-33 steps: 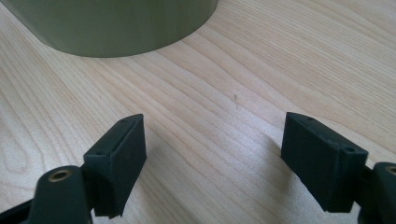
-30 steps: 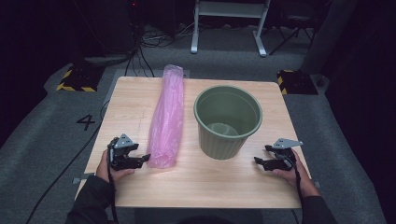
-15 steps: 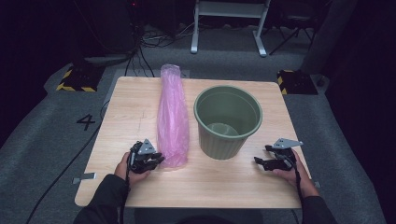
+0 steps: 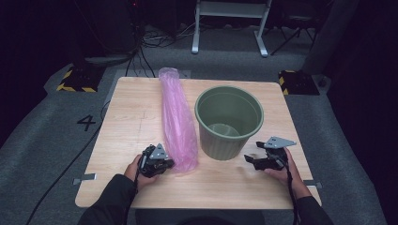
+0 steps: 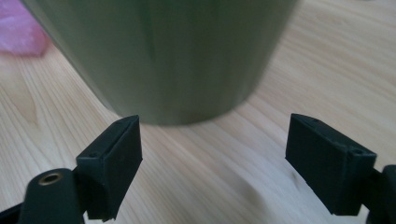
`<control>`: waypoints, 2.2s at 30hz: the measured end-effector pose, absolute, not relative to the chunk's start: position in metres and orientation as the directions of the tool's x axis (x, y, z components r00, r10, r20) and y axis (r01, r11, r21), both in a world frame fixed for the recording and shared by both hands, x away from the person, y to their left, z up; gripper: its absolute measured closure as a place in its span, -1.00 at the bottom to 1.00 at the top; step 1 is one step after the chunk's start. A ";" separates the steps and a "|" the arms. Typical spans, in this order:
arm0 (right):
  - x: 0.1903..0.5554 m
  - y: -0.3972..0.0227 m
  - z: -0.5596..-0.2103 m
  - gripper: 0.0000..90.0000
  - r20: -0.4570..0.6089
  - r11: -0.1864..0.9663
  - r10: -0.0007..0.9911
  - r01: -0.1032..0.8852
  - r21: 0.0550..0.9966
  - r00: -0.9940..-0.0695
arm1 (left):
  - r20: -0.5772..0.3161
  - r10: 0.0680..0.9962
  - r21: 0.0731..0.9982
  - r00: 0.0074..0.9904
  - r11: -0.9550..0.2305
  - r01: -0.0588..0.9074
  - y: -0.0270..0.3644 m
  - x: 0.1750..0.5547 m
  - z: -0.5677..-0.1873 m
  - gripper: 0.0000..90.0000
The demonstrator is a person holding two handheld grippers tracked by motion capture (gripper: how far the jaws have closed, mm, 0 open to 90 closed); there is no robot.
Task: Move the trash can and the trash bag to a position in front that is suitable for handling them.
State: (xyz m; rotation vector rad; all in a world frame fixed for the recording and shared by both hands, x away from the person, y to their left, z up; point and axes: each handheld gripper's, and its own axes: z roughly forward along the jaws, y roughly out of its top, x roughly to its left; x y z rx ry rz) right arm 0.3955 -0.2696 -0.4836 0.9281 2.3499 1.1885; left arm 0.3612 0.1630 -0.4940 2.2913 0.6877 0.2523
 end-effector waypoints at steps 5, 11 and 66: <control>0.401 -0.253 -0.479 -0.55 -0.023 0.440 0.671 0.373 0.817 -0.741 | -0.026 0.510 0.689 0.860 -0.614 0.385 0.148 0.356 -0.494 0.92; 0.404 -0.241 -0.474 -0.59 -0.039 0.455 0.654 0.351 0.818 -0.755 | -0.017 0.478 0.693 0.878 -0.627 0.355 0.129 0.349 -0.494 0.88; 0.442 -0.200 -0.473 -0.46 0.006 0.359 0.732 0.394 0.846 -0.681 | 0.001 0.777 0.773 0.630 -0.400 0.492 0.228 0.370 -0.487 -0.48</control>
